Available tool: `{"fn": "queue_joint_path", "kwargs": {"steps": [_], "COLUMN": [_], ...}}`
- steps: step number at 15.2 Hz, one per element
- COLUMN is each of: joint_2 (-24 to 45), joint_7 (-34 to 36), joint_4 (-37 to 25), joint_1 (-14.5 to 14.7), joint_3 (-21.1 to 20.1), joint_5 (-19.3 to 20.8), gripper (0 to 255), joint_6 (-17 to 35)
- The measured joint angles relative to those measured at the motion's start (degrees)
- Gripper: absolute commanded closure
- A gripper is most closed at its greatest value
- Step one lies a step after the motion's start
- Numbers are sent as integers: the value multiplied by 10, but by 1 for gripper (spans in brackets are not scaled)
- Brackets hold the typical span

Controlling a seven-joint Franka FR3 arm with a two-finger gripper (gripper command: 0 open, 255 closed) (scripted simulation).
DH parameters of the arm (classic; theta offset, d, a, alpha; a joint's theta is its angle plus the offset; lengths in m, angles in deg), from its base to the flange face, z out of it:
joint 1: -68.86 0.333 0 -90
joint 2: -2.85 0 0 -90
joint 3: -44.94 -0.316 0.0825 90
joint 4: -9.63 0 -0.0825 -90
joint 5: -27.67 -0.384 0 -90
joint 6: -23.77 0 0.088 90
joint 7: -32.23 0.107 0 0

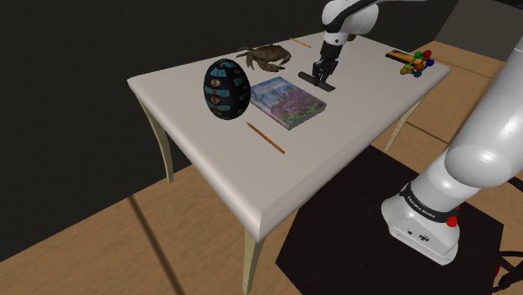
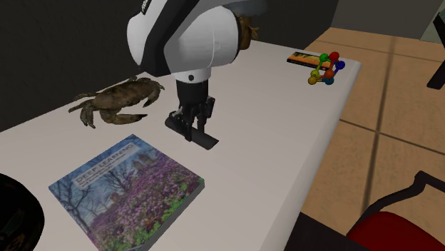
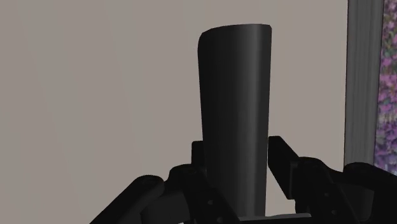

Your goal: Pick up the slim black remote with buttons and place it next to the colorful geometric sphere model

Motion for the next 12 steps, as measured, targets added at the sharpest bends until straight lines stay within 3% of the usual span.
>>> {"fn": "queue_joint_path", "kwargs": {"steps": [12], "joint_2": [-44], "joint_7": [17], "joint_4": [-41], "joint_1": [3], "joint_3": [4], "joint_5": [19], "gripper": [255], "joint_6": [-83]}}
